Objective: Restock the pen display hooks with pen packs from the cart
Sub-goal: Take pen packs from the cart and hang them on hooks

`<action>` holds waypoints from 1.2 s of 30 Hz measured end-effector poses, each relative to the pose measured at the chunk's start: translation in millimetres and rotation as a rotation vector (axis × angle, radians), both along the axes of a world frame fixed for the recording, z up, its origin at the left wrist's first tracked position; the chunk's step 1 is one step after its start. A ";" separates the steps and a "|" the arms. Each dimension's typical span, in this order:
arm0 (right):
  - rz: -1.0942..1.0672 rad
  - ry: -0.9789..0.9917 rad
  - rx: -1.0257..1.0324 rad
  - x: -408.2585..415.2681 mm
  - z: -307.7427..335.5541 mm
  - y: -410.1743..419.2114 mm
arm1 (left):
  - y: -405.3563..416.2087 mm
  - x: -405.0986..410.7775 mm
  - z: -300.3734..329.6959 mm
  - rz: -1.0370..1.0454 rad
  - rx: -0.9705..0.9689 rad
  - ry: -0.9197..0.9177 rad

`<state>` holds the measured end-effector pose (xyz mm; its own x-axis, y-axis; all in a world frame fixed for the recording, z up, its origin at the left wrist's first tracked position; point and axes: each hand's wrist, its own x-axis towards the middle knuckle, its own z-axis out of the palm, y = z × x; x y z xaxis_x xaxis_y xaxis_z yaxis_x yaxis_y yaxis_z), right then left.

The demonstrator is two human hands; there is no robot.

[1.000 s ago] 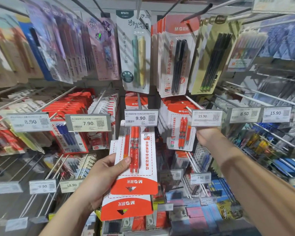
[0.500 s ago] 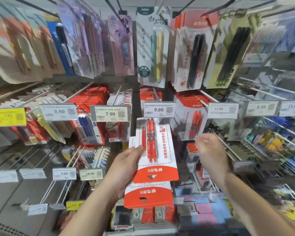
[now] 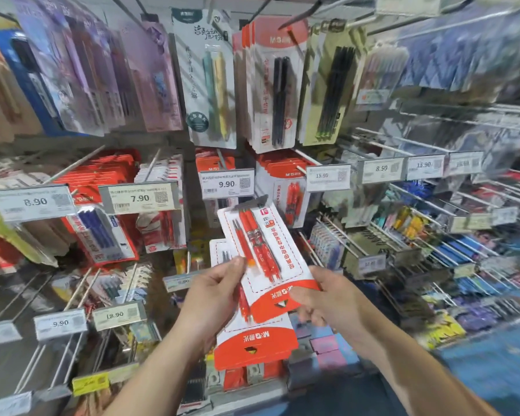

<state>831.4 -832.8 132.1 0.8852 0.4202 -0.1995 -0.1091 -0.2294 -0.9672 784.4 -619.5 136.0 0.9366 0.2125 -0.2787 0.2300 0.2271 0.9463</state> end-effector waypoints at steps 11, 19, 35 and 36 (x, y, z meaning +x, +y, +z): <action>-0.407 0.159 0.812 23.6 8.7 -68.9 | 12.7 -0.4 5.3 -0.035 -0.022 0.053; -0.498 0.098 0.750 43.1 -1.0 -76.3 | 15.7 2.2 13.0 0.054 -0.011 -0.004; -0.367 -0.241 0.200 94.8 21.1 -21.5 | 23.2 13.8 19.3 0.101 -0.019 0.008; -0.363 -0.274 0.182 96.8 25.1 -15.8 | 22.5 14.4 20.2 0.094 -0.018 0.008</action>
<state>928.2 -848.5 157.3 0.9907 0.0810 0.1090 0.1132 -0.0481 -0.9924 798.8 -597.0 156.2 0.9104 0.2943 -0.2908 0.2146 0.2650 0.9401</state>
